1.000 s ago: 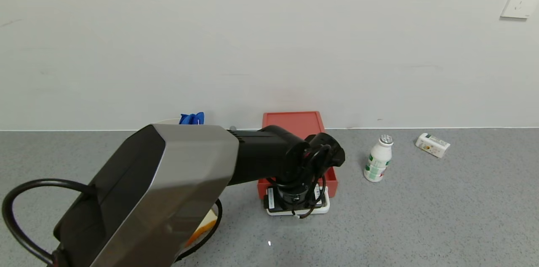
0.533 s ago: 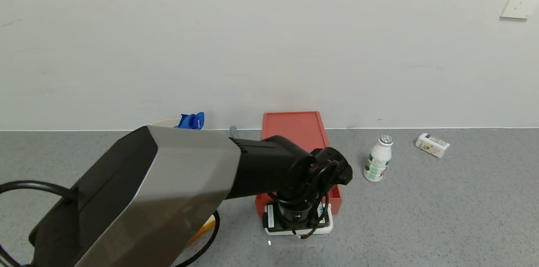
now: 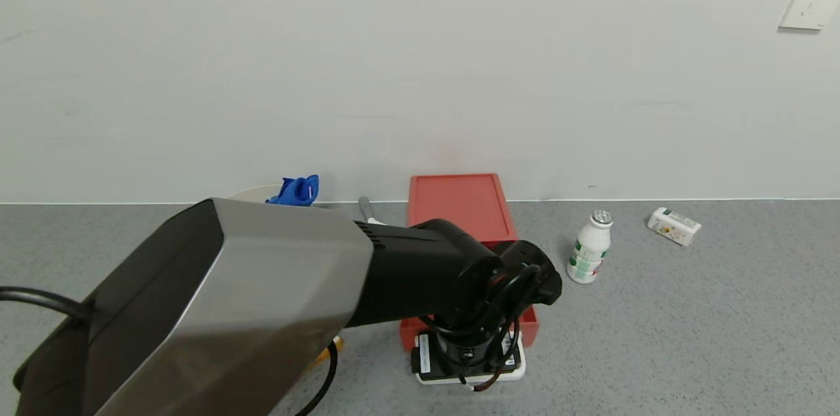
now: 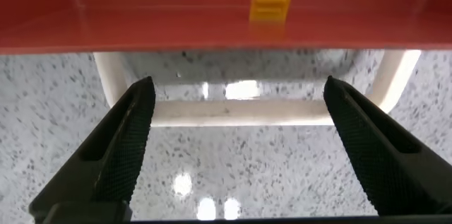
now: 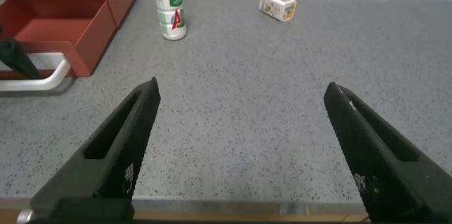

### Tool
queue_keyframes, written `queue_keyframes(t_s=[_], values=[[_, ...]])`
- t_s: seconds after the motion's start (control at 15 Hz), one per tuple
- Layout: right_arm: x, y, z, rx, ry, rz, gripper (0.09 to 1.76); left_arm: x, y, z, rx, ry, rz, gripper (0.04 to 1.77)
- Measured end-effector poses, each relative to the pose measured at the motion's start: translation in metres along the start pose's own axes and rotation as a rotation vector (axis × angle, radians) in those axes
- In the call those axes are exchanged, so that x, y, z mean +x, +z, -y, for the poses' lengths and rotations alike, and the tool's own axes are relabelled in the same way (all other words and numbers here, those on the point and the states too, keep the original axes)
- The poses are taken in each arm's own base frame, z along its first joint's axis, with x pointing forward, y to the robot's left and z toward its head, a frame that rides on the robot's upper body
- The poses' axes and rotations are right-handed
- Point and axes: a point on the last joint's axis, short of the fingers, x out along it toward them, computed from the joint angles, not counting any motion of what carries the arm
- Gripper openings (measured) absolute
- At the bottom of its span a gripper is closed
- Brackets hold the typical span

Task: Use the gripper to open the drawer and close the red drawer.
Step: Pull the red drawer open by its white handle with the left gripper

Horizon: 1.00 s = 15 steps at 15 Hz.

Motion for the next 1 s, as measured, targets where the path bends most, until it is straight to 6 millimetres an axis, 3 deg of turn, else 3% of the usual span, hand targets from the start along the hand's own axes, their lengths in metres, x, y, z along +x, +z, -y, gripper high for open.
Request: queue_keyframes(t_s=[0.67,0.87,1.0], values=[[0.0,0.0,0.0,0.0,0.0,0.0,1.71,-0.01,-0.016,-0.003,0.003,0.001,-0.022,1.72],[0.0,0.0,0.0,0.0,0.0,0.001,1.71,-0.029,-0.014,-0.007,0.006,-0.022,-0.003,1.72],[0.0,0.0,0.0,0.0,0.0,0.0,1.71,-0.053,-0.012,-0.012,0.021,-0.054,0.024,1.72]])
